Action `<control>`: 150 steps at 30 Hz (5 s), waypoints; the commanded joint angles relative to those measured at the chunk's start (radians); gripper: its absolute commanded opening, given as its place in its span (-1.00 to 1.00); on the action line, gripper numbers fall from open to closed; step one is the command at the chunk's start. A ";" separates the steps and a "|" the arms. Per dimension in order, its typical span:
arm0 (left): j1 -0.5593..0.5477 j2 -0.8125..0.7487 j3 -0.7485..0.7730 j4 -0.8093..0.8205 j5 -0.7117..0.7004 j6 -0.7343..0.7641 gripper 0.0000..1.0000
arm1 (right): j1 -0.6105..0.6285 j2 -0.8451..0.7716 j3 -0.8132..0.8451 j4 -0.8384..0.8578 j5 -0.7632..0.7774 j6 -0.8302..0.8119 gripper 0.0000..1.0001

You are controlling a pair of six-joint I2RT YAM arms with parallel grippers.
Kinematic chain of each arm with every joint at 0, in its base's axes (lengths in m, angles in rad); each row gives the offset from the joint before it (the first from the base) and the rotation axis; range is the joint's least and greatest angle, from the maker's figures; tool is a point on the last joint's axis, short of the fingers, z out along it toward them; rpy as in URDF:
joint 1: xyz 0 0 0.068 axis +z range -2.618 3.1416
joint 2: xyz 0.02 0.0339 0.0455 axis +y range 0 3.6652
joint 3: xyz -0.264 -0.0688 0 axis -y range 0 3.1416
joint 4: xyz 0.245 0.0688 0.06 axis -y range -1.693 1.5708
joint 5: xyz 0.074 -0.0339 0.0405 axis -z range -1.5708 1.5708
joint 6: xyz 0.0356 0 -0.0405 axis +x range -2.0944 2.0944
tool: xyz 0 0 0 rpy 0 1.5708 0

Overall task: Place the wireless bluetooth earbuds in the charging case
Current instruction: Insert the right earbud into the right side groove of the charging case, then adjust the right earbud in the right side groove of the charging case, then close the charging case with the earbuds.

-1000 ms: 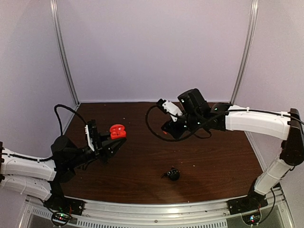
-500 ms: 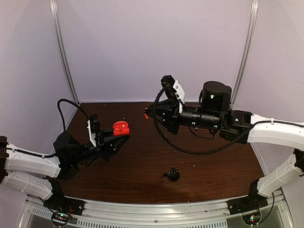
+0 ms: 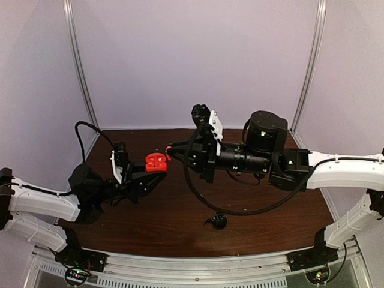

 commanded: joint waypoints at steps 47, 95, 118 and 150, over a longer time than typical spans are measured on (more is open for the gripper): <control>0.008 -0.005 0.044 0.072 0.025 -0.018 -1.00 | 0.057 0.098 -0.024 0.096 0.115 -0.038 -0.73; 0.008 -0.041 0.068 -0.125 0.058 0.098 -1.00 | 0.056 0.085 0.079 -0.120 0.129 -0.071 -0.74; 0.008 -0.042 0.070 -0.153 0.064 0.119 -1.00 | 0.054 0.062 0.061 -0.173 0.086 -0.055 -0.71; 0.006 -0.036 0.096 -0.189 0.092 0.110 -1.00 | -0.091 0.153 0.106 -0.104 -0.395 0.125 0.42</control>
